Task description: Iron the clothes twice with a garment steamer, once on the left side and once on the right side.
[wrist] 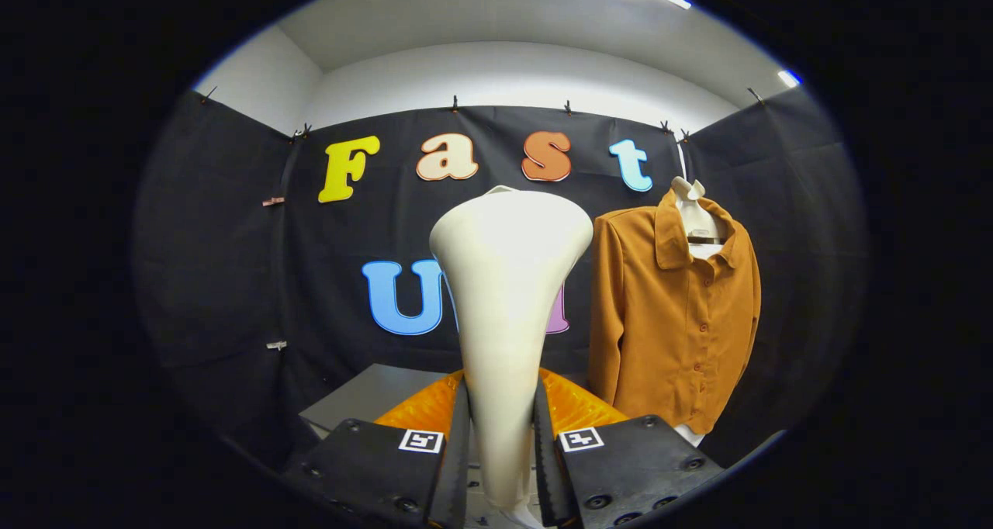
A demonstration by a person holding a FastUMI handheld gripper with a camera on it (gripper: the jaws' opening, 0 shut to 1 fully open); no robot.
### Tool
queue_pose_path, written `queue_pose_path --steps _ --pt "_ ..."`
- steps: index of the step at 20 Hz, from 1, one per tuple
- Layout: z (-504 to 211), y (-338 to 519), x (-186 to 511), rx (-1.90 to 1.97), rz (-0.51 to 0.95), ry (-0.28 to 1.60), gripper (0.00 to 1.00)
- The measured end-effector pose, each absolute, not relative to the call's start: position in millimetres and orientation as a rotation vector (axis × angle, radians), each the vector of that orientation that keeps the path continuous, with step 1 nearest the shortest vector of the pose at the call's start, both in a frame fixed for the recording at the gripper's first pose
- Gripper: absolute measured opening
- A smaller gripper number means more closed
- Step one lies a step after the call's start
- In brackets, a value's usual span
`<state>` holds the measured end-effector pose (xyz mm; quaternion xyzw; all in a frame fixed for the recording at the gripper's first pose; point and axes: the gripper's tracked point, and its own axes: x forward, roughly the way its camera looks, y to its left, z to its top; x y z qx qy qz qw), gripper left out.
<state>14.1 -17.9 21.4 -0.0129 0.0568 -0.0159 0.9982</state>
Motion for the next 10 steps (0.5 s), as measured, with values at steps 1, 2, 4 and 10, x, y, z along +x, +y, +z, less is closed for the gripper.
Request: queue_pose_path --steps 1,2,4,10 --pt "24 -15 13 -0.030 -0.028 0.106 0.39" --pt "26 -16 12 -0.031 -0.033 0.097 0.39" --pt "31 -18 10 -0.020 -0.041 0.081 0.41" --pt "38 -21 7 -0.048 -0.030 0.057 0.41"
